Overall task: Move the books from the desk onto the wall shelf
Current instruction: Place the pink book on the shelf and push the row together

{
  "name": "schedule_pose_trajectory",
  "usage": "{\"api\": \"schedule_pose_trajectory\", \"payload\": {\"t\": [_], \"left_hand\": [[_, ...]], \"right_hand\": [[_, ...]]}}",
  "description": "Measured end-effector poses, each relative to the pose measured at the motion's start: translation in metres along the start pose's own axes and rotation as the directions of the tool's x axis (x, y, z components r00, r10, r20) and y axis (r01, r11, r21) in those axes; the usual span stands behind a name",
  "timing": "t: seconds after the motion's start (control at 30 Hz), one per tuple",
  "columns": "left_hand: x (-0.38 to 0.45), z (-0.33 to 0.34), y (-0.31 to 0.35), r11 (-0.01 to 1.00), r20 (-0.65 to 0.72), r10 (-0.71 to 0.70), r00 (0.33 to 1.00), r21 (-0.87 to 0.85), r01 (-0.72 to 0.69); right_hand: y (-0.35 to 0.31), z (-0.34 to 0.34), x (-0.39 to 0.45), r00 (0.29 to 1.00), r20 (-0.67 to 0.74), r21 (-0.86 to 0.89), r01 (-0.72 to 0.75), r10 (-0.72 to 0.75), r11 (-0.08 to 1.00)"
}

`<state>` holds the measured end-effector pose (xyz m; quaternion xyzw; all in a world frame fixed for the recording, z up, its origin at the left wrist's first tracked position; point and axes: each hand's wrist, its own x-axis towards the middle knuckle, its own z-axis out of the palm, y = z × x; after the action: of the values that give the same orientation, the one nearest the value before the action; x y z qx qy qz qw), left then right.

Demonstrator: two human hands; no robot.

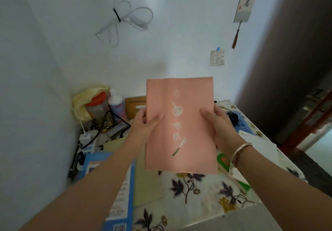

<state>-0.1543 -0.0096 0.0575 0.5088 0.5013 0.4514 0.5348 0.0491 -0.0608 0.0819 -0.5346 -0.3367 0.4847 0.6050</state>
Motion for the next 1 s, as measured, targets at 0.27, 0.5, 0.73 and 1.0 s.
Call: {"api": "schedule_pose_trajectory", "payload": {"t": [0.27,0.5,0.73,1.0], "left_hand": [[-0.073,-0.072,0.161,0.944,-0.036,0.31,0.95,-0.108,-0.312],[-0.106,-0.126,0.317,0.765,-0.197,0.633,0.749,0.007,-0.644],[-0.103,-0.157,0.436,0.526,-0.443,0.812,0.379,0.276,-0.805],[-0.07,-0.174,0.488,0.438,-0.53,0.838,0.127,0.514,-0.738]], "right_hand": [[-0.122,0.083,-0.059,0.947,0.147,0.122,0.269,-0.285,0.955],[-0.242,0.178,-0.067,0.776,0.264,0.139,0.558,-0.574,0.818],[-0.362,0.255,-0.027,0.498,0.275,-0.091,0.865,-0.822,0.493],[-0.422,0.337,0.053,0.501,0.461,-0.37,0.859,-0.732,0.354]]}}
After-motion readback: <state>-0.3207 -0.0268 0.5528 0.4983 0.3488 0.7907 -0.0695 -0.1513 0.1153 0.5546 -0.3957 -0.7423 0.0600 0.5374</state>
